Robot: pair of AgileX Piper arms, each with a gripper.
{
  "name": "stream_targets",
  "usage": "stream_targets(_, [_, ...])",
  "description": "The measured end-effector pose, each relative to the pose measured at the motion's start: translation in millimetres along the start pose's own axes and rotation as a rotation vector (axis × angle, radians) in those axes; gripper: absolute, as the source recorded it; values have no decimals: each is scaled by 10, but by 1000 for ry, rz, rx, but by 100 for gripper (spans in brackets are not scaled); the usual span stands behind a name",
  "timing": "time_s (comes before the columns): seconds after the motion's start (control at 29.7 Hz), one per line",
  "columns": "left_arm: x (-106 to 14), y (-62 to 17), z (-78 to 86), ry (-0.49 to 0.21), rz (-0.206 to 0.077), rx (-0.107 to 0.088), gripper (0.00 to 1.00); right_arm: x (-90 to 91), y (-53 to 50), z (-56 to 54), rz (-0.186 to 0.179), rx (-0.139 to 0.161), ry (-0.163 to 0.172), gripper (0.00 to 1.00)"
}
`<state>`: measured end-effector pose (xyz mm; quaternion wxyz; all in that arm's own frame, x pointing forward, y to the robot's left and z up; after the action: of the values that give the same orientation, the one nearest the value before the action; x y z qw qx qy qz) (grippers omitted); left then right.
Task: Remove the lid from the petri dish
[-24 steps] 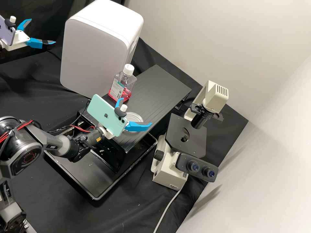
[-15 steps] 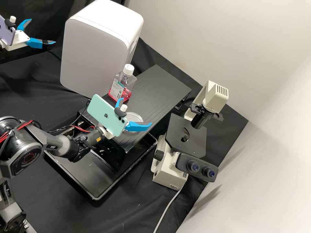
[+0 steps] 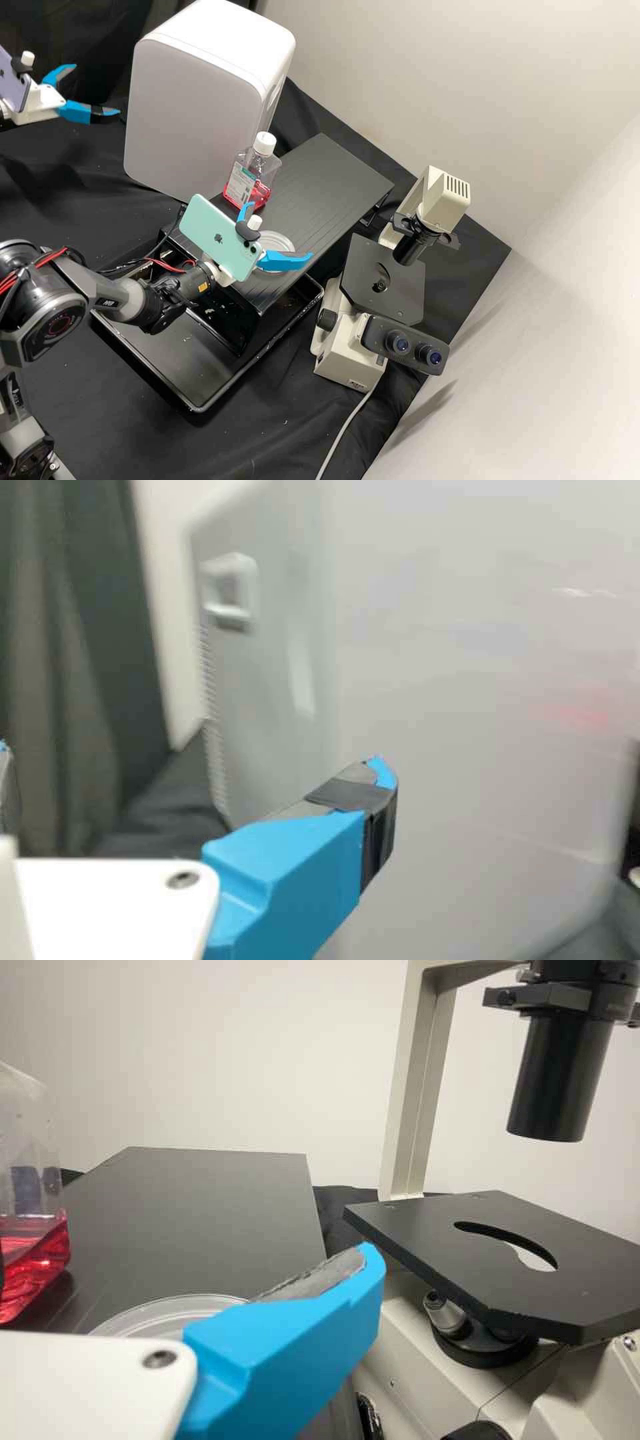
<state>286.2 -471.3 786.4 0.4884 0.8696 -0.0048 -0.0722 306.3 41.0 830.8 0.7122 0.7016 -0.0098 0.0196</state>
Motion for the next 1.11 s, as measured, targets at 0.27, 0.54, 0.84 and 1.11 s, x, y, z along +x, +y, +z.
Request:
stream_targets(0.27, [-267, -72, 318, -128, -5, 2, 100, 0, 0, 0, 0, 0, 0, 100])
stream_targets(0.54, [-435, -119, 399, -189, 28, 4, 100, 0, 0, 0, 0, 0, 0, 100])
stream_targets(0.84, [-544, -240, 519, -272, 0, 18, 100, 0, 0, 0, 0, 0, 0, 100])
stream_targets(1.11, [-618, -385, 614, -344, -78, -8, 100, 0, 0, 0, 0, 0, 0, 100])
